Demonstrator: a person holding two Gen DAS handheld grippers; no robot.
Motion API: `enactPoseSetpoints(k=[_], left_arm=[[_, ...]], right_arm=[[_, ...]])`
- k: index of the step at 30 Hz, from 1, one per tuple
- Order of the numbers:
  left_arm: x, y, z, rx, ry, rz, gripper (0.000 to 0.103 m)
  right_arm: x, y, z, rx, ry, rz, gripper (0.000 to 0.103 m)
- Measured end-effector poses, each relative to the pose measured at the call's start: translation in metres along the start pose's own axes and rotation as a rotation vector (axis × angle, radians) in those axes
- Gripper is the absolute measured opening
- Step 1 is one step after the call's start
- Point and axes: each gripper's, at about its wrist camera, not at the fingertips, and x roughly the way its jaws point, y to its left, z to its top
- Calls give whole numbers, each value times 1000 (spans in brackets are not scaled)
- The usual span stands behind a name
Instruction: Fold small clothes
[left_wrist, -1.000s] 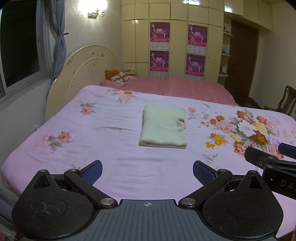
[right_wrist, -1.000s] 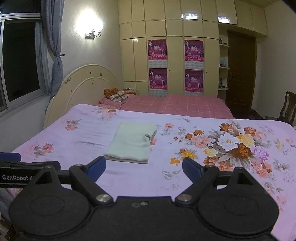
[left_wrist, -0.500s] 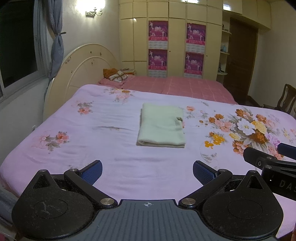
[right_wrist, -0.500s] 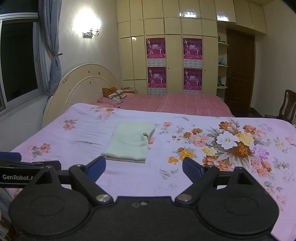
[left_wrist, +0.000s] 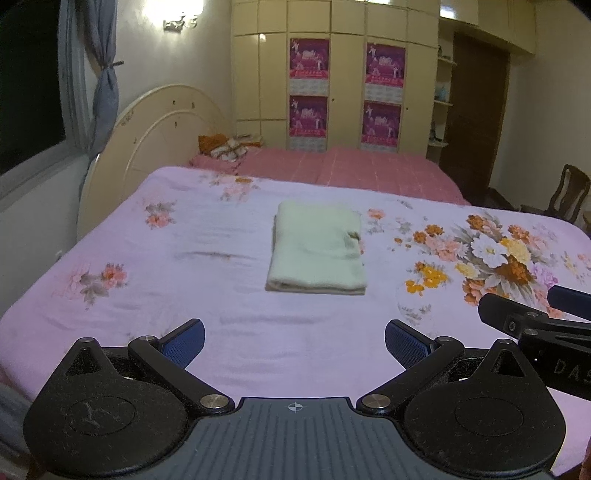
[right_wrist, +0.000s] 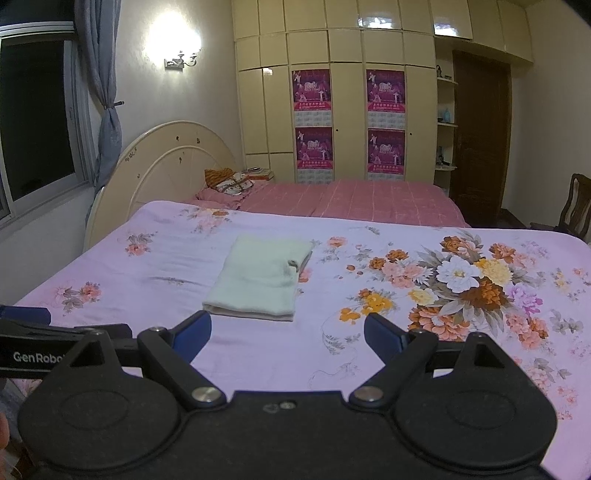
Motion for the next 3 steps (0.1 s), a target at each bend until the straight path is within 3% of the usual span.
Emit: enactPoseSetpoints(k=[3], left_arm=[[11,0,4,-7,18,-11,103]], right_arm=[[7,-1,0,1,9,-8,89]])
